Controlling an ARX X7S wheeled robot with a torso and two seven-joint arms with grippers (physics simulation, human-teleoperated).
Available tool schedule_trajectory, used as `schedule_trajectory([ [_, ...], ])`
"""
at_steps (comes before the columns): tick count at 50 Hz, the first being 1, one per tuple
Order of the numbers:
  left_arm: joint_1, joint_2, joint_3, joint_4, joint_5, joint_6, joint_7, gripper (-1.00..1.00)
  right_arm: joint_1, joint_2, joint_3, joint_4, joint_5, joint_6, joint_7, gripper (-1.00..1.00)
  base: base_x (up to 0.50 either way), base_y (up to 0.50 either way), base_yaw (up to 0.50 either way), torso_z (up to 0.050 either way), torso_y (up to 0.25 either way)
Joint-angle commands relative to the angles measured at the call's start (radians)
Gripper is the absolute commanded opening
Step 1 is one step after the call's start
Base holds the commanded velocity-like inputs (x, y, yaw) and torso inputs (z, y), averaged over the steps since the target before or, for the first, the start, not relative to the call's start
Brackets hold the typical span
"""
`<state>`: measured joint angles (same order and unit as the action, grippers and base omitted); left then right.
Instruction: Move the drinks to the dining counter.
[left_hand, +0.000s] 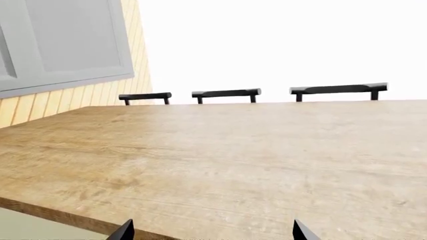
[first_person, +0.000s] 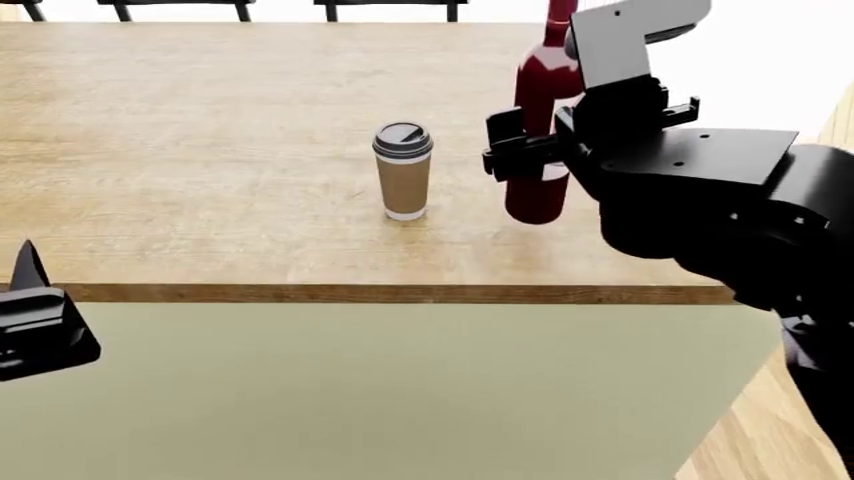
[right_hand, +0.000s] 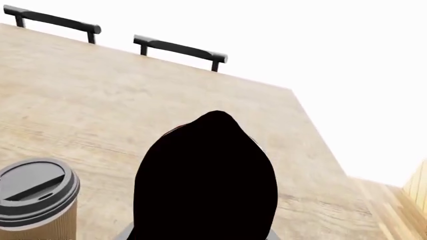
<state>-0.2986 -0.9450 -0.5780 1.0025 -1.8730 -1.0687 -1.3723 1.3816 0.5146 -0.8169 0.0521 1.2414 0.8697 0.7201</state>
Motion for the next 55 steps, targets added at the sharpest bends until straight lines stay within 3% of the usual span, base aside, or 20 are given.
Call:
schedule_trajectory([
  [1, 0.010, 0.013, -0.012, 0.000, 0.006, -0.011, 0.009, 1.00, -0.004, -0.007, -0.002, 0.030, -0.043, -0.006, -0.023, -1.00, 0.00, 0.00, 0.00, 0.000, 0.000],
  [31, 0.019, 0.024, -0.034, 0.001, 0.006, -0.026, 0.016, 1.00, -0.018, -0.005, -0.017, 0.036, -0.043, 0.005, -0.020, -1.00, 0.00, 0.00, 0.00, 0.000, 0.000],
  [32, 0.020, 0.025, -0.035, 0.001, 0.006, -0.027, 0.016, 1.00, -0.016, -0.005, -0.017, 0.037, -0.044, 0.008, -0.014, 1.00, 0.00, 0.00, 0.00, 0.000, 0.000],
  [55, -0.025, 0.006, 0.015, -0.006, -0.009, -0.013, -0.009, 1.00, -0.016, 0.020, 0.003, 0.001, -0.016, 0.019, 0.017, 1.00, 0.00, 0.00, 0.00, 0.000, 0.000],
])
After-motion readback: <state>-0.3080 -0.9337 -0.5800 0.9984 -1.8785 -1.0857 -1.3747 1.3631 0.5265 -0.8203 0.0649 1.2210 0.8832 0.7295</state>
